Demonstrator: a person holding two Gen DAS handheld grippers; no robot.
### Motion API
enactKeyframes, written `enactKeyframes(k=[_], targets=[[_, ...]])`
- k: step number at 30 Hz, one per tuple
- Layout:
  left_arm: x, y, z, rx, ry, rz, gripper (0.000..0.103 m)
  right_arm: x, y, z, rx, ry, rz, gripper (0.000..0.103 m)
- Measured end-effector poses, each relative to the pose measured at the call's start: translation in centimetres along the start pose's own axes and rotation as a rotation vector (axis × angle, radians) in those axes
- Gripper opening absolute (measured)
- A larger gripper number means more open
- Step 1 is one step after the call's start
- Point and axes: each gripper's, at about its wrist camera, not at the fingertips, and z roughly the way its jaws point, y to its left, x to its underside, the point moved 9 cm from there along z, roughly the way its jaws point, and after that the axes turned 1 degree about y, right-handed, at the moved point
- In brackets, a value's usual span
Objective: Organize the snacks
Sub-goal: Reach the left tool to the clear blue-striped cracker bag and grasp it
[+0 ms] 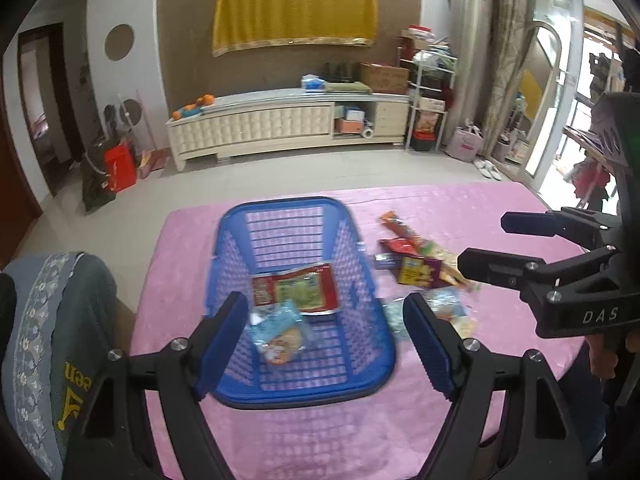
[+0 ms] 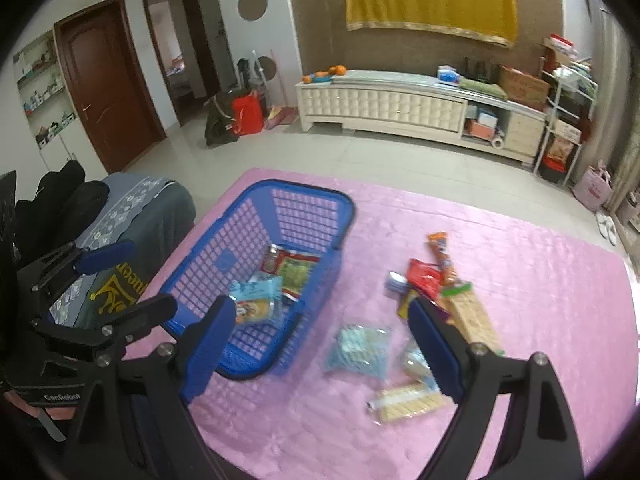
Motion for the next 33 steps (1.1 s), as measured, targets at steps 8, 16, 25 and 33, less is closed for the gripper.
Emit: enactKeyframes(k=[8,16,25,33], targets=[[-0.7,-5.1,1.3,0.061,0.012,0.027,0.081,2.1,-4.8,-2.5,0.056,-0.013,0.055,0.091],[0.0,-10.0,3.7,0.088,0.041,0.059,0.082,5.0,-9.8,-2.8,0.104,-0.002,0.120,0.091],[2.4,-14.0,8.2,0.068,0.139,0.081,0.082,8.5,-14.0,-1.2,0.151,0.030,0.154,0.090],[5.1,-14.9,12.1,0.036,0.213,0.020,0.082,11.4,-16.8,1.4,0.166,0.069,0.174,0.090]])
